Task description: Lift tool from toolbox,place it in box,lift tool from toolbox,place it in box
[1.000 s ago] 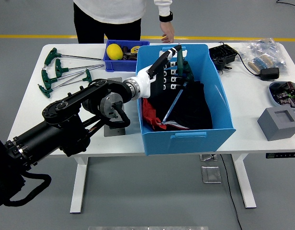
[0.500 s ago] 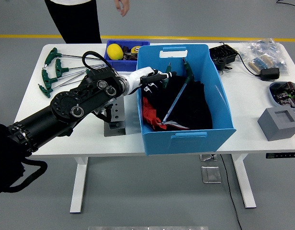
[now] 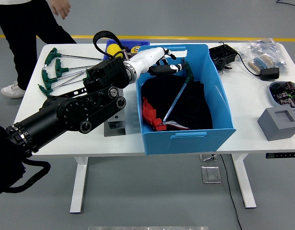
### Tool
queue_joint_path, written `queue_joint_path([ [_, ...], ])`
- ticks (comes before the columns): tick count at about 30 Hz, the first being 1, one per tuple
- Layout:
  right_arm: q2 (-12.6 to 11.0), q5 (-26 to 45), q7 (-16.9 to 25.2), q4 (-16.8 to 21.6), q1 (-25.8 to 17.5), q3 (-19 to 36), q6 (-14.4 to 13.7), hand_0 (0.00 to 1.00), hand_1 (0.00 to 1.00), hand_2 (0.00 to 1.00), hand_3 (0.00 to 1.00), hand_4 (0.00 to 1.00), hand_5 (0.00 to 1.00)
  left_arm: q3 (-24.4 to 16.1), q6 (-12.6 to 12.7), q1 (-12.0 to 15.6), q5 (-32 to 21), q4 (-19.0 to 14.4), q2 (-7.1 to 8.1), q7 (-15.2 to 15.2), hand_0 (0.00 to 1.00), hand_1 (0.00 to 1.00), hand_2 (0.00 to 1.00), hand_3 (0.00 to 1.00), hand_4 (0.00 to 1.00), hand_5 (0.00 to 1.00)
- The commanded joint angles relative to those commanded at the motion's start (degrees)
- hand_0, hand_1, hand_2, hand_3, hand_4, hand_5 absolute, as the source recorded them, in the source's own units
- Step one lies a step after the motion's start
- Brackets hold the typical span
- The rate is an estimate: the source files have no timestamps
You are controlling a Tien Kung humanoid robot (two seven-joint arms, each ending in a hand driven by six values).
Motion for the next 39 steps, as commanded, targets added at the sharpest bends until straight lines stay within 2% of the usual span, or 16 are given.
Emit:
queue_joint_path([
  [2,0.0,0.1,0.0,0.0,-0.1,0.0,0.0,0.629,0.622,0.679,0.533,0.785,0.574,-1.5,1.9,0.6,4.8,-0.9,0.0,-0.9,0.334,0.56,0.656,0.808,0.813,0.974],
  [5,0.1,0.0,0.0,0.0,-0.1,0.2,0.0,0.627,0.622,0.679,0.532,0.784,0.575,-4.0,5.1,1.8,11.2,-2.7,0.0,-2.4,0.39,0.606,0.692,0.809,0.818,0.986],
  [7,0.1,0.1,0.1,0.0,-0.2,0.3,-0.1,0.627,0.622,0.679,0.532,0.784,0.575,-5.7,6.6,2.8,13.1,-4.2,0.0,-3.6,0.39,0.606,0.692,0.809,0.818,0.986],
  [8,0.2,0.2,0.1,0.0,-0.2,0.4,-0.1,0.627,0.622,0.679,0.532,0.784,0.575,-6.6,6.9,3.4,12.8,-4.9,0.0,-4.2,0.39,0.606,0.692,0.809,0.818,0.986],
  [9,0.2,0.3,0.1,0.0,-0.2,0.4,-0.1,0.628,0.622,0.679,0.532,0.785,0.575,-7.6,7.1,4.2,12.2,-5.8,0.35,-4.9,0.444,0.63,0.718,0.806,0.828,0.924],
  [14,0.3,-0.1,0.1,0.0,-0.3,1.2,-0.2,0.628,0.622,0.679,0.532,0.785,0.575,-13.2,7.3,8.3,9.8,-10.1,3.25,-8.4,0.444,0.63,0.718,0.806,0.828,0.924],
  [15,0.3,-0.3,0.1,0.0,-0.3,1.4,-0.1,0.628,0.622,0.679,0.533,0.785,0.575,-14.3,7.0,9.2,8.9,-10.9,3.79,-9.3,0.595,0.684,0.767,0.804,0.837,0.766],
  [16,0.4,-0.4,0.1,0.0,-0.3,1.4,-0.1,0.628,0.622,0.679,0.533,0.785,0.575,-15.4,6.3,10.1,7.6,-11.6,4.33,-10.3,0.595,0.684,0.767,0.804,0.837,0.766],
  [20,0.5,-0.5,0.2,0.0,-0.5,2.0,-0.2,0.628,0.622,0.679,0.533,0.785,0.575,-19.9,0.4,15.0,-0.8,-14.7,7.21,-15.4,0.595,0.684,0.767,0.804,0.837,0.766],
  [21,0.6,-0.3,0.2,0.0,-0.5,2.1,-0.3,0.628,0.622,0.679,0.532,0.785,0.574,-20.9,-0.8,16.3,-2.3,-15.5,7.81,-16.2,0.677,0.724,0.825,0.813,0.841,0.739],
  [23,0.6,-0.5,0.2,0.0,-0.6,2.6,-0.3,0.628,0.622,0.679,0.532,0.785,0.574,-23.2,-1.5,19.2,-3.8,-17.0,8.74,-17.3,0.677,0.724,0.825,0.813,0.841,0.739],
  [26,0.7,-1.0,0.2,0.0,-0.7,3.1,-0.2,0.628,0.622,0.679,0.532,0.785,0.574,-26.1,-0.5,23.1,-5.2,-18.6,9.07,-18.3,0.677,0.724,0.825,0.813,0.841,0.739],
  [32,0.8,-1.3,0.3,0.0,-0.6,3.5,-0.3,0.624,0.621,0.678,0.532,0.784,0.576,-33.1,2.4,31.8,-9.1,-22.0,8.7,-21.8,0.695,0.746,0.852,0.815,0.846,0.73],
  [33,0.8,-1.4,0.3,0.0,-0.7,3.7,-0.3,0.623,0.621,0.678,0.532,0.782,0.573,-34.1,2.7,33.3,-9.6,-22.6,8.83,-22.4,0.734,0.769,0.884,0.823,0.845,0.716],
  [38,0.9,-2.0,0.2,0.0,-0.9,4.5,-0.3,0.623,0.621,0.678,0.532,0.782,0.573,-38.7,2.8,39.2,-10.6,-25.6,9.57,-24.0,0.734,0.769,0.884,0.823,0.845,0.716],
  [39,0.9,-2.1,0.2,0.0,-0.9,4.6,-0.4,0.62,0.618,0.678,0.532,0.78,0.574,-39.8,2.6,40.2,-10.6,-26.3,9.5,-24.0,0.762,0.766,0.908,0.84,0.849,0.701],
])
